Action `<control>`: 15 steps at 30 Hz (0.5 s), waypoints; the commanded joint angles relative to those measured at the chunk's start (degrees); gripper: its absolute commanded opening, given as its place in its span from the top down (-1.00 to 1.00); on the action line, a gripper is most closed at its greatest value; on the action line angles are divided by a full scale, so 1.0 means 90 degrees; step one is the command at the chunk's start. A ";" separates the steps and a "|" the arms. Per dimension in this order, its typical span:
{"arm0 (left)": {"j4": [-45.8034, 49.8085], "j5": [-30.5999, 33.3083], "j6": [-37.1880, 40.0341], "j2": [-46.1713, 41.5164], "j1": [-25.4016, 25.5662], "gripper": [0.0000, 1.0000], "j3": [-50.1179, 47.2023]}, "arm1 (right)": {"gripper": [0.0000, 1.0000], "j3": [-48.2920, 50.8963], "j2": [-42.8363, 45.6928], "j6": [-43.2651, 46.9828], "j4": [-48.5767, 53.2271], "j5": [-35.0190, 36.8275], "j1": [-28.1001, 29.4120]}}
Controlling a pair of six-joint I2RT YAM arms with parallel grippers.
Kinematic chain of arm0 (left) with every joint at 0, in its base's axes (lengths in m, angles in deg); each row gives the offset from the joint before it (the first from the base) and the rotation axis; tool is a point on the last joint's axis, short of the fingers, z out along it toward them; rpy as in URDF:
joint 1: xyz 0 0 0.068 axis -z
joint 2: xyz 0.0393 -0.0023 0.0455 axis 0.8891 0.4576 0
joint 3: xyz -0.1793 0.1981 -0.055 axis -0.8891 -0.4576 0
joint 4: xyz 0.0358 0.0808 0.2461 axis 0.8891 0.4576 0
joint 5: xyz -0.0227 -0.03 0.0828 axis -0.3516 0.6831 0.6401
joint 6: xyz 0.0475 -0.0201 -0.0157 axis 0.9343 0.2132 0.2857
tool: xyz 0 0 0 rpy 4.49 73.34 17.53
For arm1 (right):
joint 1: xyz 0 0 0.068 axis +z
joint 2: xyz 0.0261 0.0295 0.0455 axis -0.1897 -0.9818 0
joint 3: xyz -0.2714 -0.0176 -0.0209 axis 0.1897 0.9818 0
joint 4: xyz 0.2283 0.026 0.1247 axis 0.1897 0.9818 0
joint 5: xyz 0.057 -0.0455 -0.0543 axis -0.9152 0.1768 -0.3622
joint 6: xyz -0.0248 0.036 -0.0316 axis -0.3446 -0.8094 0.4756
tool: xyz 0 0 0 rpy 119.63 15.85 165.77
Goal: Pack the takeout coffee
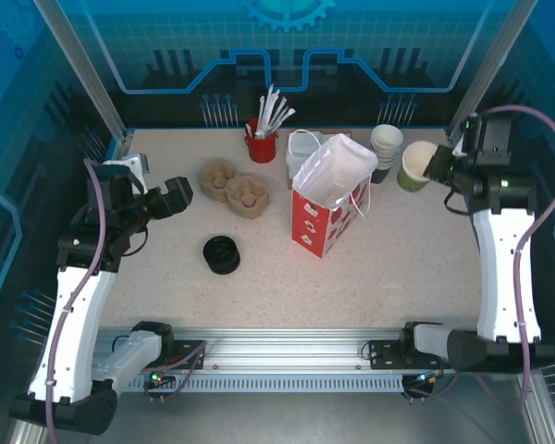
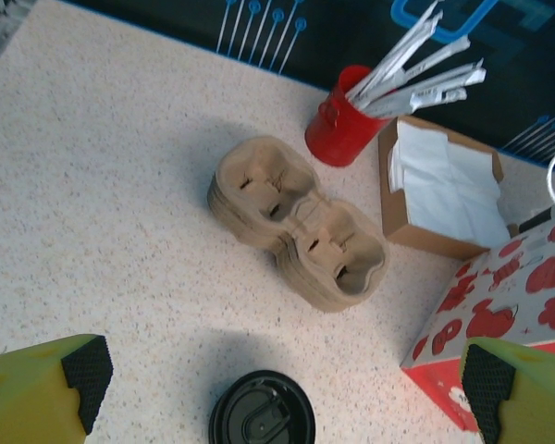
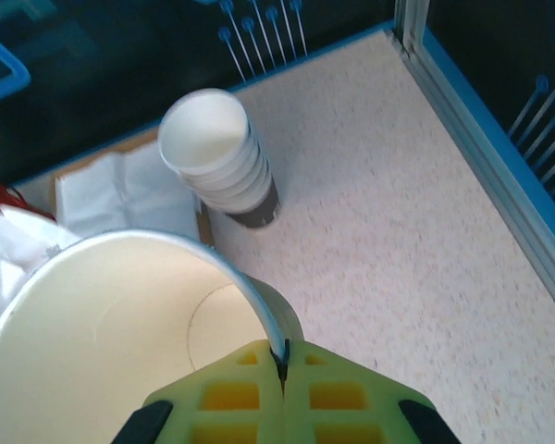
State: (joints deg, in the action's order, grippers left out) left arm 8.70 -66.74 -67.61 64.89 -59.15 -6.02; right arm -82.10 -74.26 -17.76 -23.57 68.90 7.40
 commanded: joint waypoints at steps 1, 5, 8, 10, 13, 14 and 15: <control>0.0295 -0.0247 -0.0235 -0.0132 0.0045 -0.97 -0.0278 | 1.00 0.0800 0.0526 -0.0047 -0.0191 -0.0405 0.0023; 0.0233 -0.0242 -0.0367 -0.0286 0.0057 -0.97 -0.0722 | 1.00 0.1849 0.1265 -0.0107 -0.0323 -0.0433 0.0415; 0.0137 -0.0247 -0.0445 -0.0362 0.0065 -0.97 -0.1046 | 1.00 0.2498 0.1738 -0.0133 -0.0533 -0.0492 0.0827; 0.0078 -0.0275 -0.0497 -0.0353 0.0067 -0.97 -0.1226 | 1.00 0.2845 0.1932 -0.0168 -0.0614 -0.0375 0.1216; -0.0024 -0.0380 -0.0628 -0.0308 0.0073 -0.97 -0.1490 | 1.00 0.3366 0.2149 -0.0261 -0.0834 -0.0284 0.1963; -0.0050 -0.0401 -0.0680 -0.0276 0.0077 -0.97 -0.1577 | 1.00 0.3534 0.2202 -0.0287 -0.0942 -0.0301 0.2278; -0.0082 -0.0431 -0.0723 -0.0255 0.0077 -0.97 -0.1651 | 1.00 0.3685 0.2255 -0.0346 -0.1087 -0.0301 0.2542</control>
State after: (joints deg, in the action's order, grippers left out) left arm 9.00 -68.55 -71.91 62.33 -58.84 -19.20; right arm -51.90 -55.04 -19.38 -28.97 66.30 25.33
